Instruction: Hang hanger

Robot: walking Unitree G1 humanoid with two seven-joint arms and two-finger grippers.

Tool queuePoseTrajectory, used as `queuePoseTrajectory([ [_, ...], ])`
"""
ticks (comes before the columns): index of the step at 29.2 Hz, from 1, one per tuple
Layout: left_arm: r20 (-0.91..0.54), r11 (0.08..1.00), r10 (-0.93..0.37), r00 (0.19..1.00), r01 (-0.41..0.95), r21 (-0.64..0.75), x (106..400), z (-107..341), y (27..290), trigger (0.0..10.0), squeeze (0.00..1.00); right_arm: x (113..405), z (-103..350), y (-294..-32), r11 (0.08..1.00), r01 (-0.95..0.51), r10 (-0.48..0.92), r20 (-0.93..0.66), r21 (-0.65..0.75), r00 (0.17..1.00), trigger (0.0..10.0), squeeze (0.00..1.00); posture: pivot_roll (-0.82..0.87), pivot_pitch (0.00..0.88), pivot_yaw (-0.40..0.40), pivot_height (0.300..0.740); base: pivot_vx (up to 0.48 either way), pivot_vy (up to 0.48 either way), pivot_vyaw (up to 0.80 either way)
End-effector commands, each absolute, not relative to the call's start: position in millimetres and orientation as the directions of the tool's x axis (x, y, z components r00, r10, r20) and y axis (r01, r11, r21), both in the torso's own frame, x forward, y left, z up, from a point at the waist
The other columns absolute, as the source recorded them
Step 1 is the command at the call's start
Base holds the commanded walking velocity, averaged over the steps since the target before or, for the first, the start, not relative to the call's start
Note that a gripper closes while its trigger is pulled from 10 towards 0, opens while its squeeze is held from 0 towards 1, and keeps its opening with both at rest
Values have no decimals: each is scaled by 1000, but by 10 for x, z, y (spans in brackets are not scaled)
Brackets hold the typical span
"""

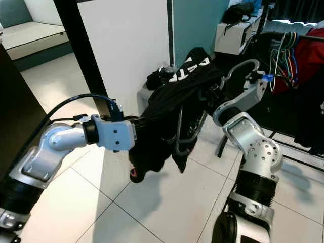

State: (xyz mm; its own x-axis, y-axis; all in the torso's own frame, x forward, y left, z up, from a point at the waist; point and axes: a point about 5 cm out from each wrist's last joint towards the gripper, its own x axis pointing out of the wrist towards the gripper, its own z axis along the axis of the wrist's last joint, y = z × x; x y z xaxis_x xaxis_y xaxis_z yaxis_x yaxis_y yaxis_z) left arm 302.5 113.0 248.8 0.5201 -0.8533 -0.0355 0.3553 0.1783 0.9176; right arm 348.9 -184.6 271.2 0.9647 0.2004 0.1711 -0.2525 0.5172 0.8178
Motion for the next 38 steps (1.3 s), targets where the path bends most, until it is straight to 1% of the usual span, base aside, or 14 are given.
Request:
queuePoseTrajectory([
  [1, -83, 153, -851, 518, 397, 905, 3007, 2381, 1138, 10000, 0, 3462, 2860, -2055, 476, -255, 67, 254, 842, 965, 10000, 0, -59, 72, 35, 740, 0, 0, 0],
  [2, -78, 155, -877, 474, 432, 888, 2935, 2306, 1006, 10000, 0, 3482, 2924, -2146, 362, -260, -25, 289, 895, 957, 10000, 0, -56, 72, 39, 740, 0, 0, 0],
  [4, -78, 155, -877, 474, 432, 888, 2935, 2306, 1006, 10000, 0, 3482, 2924, -2146, 362, -260, -25, 289, 895, 957, 10000, 0, -56, 72, 39, 740, 0, 0, 0],
  [6, -70, 152, -898, 433, 457, 876, 2875, 2254, 885, 10000, 0, 3488, 2983, -2160, 284, -291, -57, 319, 914, 946, 10000, 0, -55, 70, 42, 740, 0, 0, 0],
  [10, -65, 152, -908, 414, 469, 870, 2846, 2226, 824, 10000, 0, 3493, 3025, -2162, 253, -309, -68, 335, 917, 940, 10000, 0, -56, 71, 45, 740, 0, 0, 0],
  [14, -63, 147, -917, 393, 481, 864, 2824, 2183, 755, 10000, 0, 3506, 3067, -2125, 255, -324, -73, 352, 911, 933, 10000, 0, -55, 68, 45, 740, 0, 0, 0],
  [19, -49, 152, -925, 377, 485, 861, 2796, 2184, 694, 10000, 0, 3517, 3075, -2111, 277, -306, -108, 346, 911, 932, 10000, 0, -51, 67, 46, 740, 0, 0, 0],
  [22, -50, 148, -929, 366, 492, 858, 2761, 2164, 663, 10000, 0, 3537, 3066, -2141, 254, -285, -141, 327, 924, 934, 10000, 0, -50, 67, 46, 740, 0, 0, 0],
  [31, -61, 132, -935, 348, 505, 853, 2687, 2101, 612, 10000, 0, 3564, 3069, -2221, 240, -251, -201, 301, 938, 932, 10000, 0, -50, 60, 44, 740, 0, 0, 0],
  [32, -62, 129, -937, 344, 505, 853, 2675, 2094, 602, 10000, 0, 3566, 3069, -2237, 243, -244, -211, 296, 939, 931, 10000, 0, -50, 60, 44, 740, 0, 0, 0],
  [33, -61, 122, -942, 329, 505, 854, 2650, 2091, 568, 10000, 0, 3573, 3057, -2240, 267, -226, -219, 287, 937, 932, 10000, 0, -50, 60, 41, 740, 0, 0, 0],
  [36, -61, 122, -942, 329, 505, 854, 2650, 2091, 568, 10000, 0, 3573, 3057, -2240, 267, -226, -219, 287, 937, 932, 10000, 0, -50, 60, 41, 740, 0, 0, 0],
  [38, -47, 115, -955, 293, 512, 851, 2591, 2103, 468, 10000, 0, 3587, 2999, -2203, 305, -187, -229, 262, 934, 937, 10000, 0, -50, 64, 40, 740, 0, 0, 0],
])
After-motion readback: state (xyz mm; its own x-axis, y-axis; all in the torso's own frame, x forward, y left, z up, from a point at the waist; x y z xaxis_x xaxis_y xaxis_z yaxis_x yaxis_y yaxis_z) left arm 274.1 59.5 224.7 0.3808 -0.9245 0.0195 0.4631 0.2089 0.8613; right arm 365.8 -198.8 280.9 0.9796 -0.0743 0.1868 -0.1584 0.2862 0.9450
